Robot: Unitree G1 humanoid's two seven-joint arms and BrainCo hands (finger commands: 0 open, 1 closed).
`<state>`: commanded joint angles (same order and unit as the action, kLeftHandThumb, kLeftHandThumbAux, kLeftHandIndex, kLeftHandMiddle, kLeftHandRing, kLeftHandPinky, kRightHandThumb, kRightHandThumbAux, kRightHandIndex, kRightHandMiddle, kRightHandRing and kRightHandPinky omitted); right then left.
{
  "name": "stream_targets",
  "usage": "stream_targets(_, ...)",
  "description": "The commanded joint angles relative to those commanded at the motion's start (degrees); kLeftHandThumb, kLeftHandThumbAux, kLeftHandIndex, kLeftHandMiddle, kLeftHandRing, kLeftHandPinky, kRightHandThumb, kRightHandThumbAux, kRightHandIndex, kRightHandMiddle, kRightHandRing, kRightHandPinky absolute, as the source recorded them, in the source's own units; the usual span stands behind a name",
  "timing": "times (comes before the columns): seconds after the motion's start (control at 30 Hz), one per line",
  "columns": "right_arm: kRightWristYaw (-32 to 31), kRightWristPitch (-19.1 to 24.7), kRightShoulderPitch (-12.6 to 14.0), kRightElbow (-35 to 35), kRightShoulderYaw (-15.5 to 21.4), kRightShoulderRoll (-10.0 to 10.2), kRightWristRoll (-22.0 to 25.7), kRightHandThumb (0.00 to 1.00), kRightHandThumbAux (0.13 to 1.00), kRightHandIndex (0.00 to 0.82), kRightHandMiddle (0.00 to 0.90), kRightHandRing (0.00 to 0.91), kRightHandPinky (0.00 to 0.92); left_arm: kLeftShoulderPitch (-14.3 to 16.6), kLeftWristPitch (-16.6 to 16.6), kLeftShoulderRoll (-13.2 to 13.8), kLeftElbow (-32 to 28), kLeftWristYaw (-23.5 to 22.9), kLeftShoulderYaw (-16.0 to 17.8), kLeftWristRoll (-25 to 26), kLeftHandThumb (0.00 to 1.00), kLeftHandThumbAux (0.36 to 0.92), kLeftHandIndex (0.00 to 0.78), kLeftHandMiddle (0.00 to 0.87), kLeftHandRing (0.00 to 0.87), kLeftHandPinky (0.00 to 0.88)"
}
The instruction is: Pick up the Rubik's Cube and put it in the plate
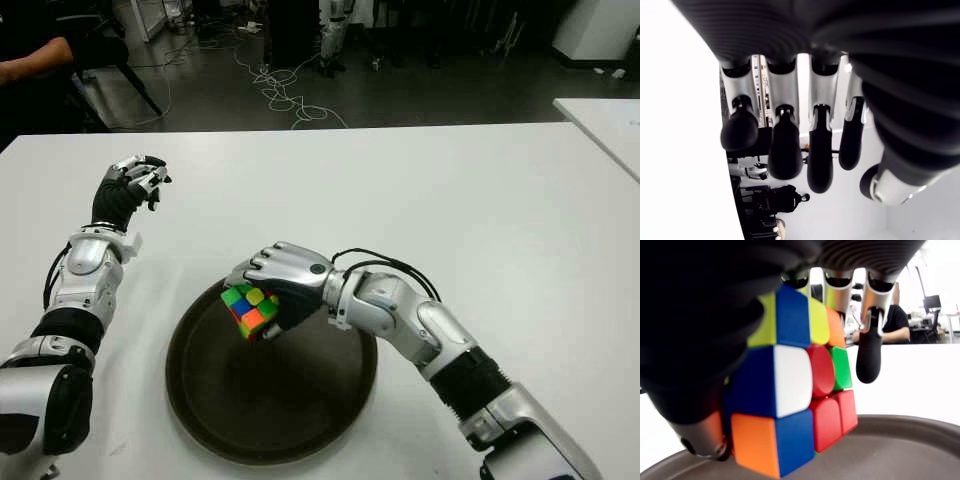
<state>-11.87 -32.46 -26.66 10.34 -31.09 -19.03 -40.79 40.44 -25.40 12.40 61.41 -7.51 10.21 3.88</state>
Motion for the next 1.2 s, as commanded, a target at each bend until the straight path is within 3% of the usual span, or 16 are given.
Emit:
stream_targets(0.07,0.24,0.00,0.15,0.23,-0.12,0.18,-0.09,0.741,0.719,0.415,0.284,0.261,0.301,-0.07,0.04,0.04,-0.10,-0.15,0.02,0.06,0.837,0.666,0.412,0.545,0.702,0.761)
stream_targets(0.27,-1.14,0.79,0.44,0.40,-0.35,0.41,0.68,0.673,0.740,0.397,0.121,0.114,0.120,-0.10,0.18,0.01,-0.25,-0.46,0.12,0.28,0.837,0.667,0.411,0.545,0.698,0.757)
stream_targets(0.37,-3.30,1.63,0.31,0.29,-0.66,0.37,1.40,0.226,0.759,0.148,0.054,0.046,0.047,-0.11,0.32,0.01,-0.30,-0.45,0.10,0.28,0.836,0.667,0.410,0.544,0.697,0.756)
stream_targets(0.5,-5.61,2.05,-0.24,0.35,-1.13,0.23,1.42,0.047,0.725,0.031,0.011,0.009,0.009,-0.12,0.47,-0.02,-0.38,-0.45,0.05,0.24,0.836,0.668,0.409,0.543,0.695,0.754)
stream_targets(0.77,-6.55,2.07,-0.47,0.57,-1.37,0.44,0.88,0.002,0.646,0.001,0.000,0.000,0.000,-0.25,0.92,-0.01,-0.88,-0.55,0.02,0.26,0.837,0.666,0.412,0.548,0.700,0.753)
stream_targets(1.2,-6.91,2.62,-0.70,0.85,-1.54,0.68,0.77,0.000,0.616,0.000,0.000,0.000,0.000,-0.35,0.28,-0.10,-1.00,-0.34,-0.09,0.04,0.839,0.664,0.418,0.554,0.711,0.763)
